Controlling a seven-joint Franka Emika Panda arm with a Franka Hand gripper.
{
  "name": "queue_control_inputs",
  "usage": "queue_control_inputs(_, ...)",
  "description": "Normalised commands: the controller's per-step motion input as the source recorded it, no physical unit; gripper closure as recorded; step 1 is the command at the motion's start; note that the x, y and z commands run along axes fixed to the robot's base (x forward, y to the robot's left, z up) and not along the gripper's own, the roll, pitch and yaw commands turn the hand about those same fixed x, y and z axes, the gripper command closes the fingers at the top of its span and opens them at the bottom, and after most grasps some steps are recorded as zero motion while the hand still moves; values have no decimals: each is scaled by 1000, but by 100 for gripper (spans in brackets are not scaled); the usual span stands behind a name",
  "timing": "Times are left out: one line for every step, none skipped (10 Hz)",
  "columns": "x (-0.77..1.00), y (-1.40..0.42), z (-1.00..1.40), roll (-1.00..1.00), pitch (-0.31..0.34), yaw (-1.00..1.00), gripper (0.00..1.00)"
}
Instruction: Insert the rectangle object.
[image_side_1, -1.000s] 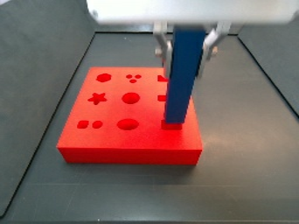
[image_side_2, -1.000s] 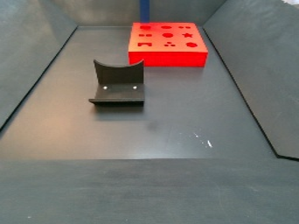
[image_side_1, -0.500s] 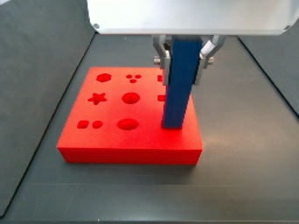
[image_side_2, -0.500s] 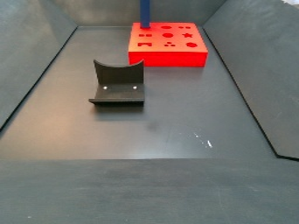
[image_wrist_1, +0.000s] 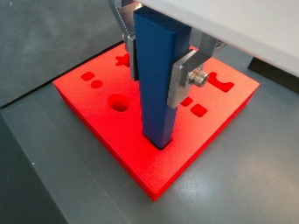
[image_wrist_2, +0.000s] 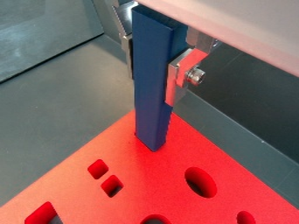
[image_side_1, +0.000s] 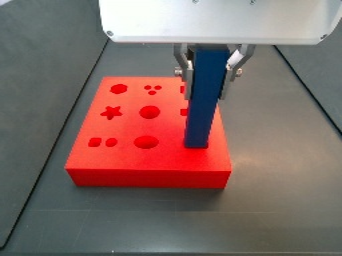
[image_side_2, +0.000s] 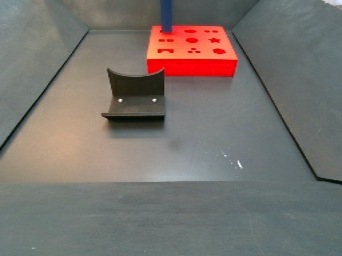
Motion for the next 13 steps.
queue_control_inputs(0, 0, -206, 6, -30, -37, 100)
queue_control_inputs(0, -3, -229, 74, -20, -17, 100)
queue_control_inputs(0, -23, -237, 69, -27, -6, 100)
queue_control_inputs(0, 80, -440, 151, -31, 0, 100)
queue_control_inputs(-43, 177, -711, 210, -91, 0, 100)
queue_control_inputs(-9, 191, -826, 200, -90, 0, 100)
queue_control_inputs(0, 94, -809, 166, -124, 0, 100)
queue_control_inputs(0, 0, -846, 127, -146, 0, 100)
queue_control_inputs(0, 0, -903, 103, -144, 0, 100)
queue_control_inputs(0, 0, -926, 107, -127, 0, 100)
queue_control_inputs(166, 0, -954, 43, -91, 0, 100)
queue_control_inputs(0, -126, 0, 84, 0, 0, 100)
queue_control_inputs(0, 0, 0, 0, 0, 0, 100)
